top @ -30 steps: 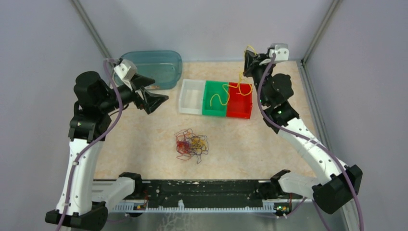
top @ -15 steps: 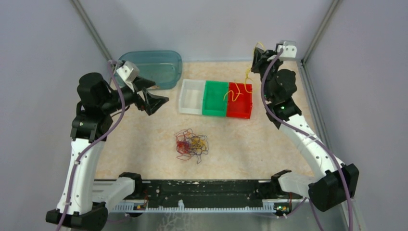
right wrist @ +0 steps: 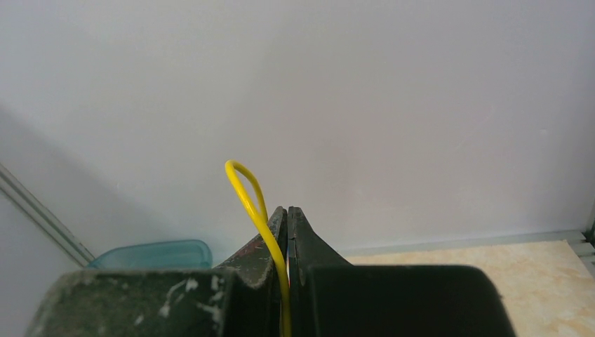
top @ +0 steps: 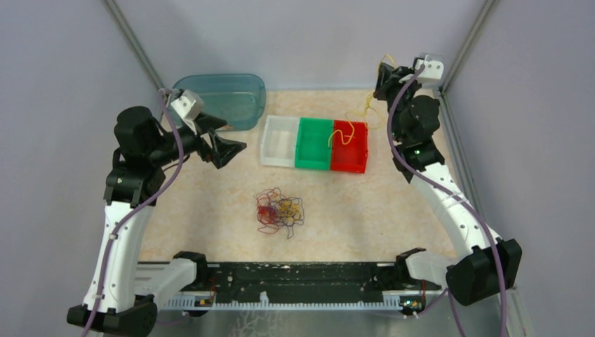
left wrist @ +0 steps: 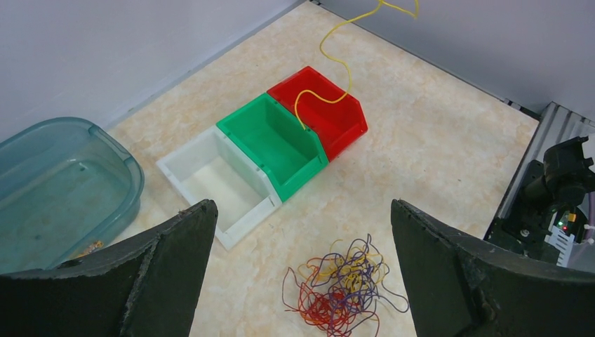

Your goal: Untangle the cables

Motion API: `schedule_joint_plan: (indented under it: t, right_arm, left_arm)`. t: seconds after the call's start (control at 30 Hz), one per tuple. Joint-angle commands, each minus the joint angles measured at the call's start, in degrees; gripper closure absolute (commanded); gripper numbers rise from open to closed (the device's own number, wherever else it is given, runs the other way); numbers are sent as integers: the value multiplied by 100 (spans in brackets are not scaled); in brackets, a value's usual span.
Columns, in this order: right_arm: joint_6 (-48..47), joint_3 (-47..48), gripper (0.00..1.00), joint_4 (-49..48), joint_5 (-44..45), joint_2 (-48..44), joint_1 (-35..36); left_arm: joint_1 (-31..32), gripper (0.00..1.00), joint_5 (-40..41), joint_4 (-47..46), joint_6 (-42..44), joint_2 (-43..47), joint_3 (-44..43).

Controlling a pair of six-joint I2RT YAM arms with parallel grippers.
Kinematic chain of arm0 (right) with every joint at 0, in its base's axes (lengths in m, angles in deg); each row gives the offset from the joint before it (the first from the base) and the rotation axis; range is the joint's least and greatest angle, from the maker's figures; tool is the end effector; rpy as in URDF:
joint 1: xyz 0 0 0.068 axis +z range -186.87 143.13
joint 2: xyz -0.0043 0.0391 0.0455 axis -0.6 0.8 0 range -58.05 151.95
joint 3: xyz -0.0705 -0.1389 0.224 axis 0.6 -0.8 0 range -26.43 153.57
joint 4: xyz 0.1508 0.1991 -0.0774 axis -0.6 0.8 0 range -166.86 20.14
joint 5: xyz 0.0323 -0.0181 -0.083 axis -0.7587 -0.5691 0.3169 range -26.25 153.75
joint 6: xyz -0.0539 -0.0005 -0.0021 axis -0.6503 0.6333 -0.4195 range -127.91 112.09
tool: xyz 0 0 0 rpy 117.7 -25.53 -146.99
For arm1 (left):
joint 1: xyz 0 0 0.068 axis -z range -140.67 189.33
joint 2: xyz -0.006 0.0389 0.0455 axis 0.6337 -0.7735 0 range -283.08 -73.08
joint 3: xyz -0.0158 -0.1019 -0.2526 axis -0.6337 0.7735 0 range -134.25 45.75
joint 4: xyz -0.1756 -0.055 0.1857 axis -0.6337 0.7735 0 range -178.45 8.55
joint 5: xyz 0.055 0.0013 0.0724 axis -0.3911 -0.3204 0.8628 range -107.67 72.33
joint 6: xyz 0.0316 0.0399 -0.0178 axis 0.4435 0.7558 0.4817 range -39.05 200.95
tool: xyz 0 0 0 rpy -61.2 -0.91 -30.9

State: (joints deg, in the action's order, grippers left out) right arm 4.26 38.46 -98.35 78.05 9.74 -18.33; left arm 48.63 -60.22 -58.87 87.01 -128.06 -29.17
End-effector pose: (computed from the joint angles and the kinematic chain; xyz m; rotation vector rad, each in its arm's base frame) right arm 0.2595 0.0777 0.4400 0.1476 1.2540 0.3078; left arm 0.1710 -0.0524 0.4529 0.7605 1.5677 -0.6838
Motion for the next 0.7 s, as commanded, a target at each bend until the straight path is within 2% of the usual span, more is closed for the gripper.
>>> schedule_joint_plan:
  t: [0.0,0.13,0.3,0.67]
  right_arm:
    - [98,308,100,-273,-183,-14,-47]
    - [-62,377,100,-314,-28,-65,-118]
    - [268,677,100,-100,-526,-1,-326]
    - [632,241,100,-127,-1101,316,-325]
  left_arm:
    - [29,1,-10,-39,31,22,85]
    - [28,1,11,-45,18,32,97]
    - [28,1,31,-57,63,30,104]
    - [28,1,63,9,68,19,63]
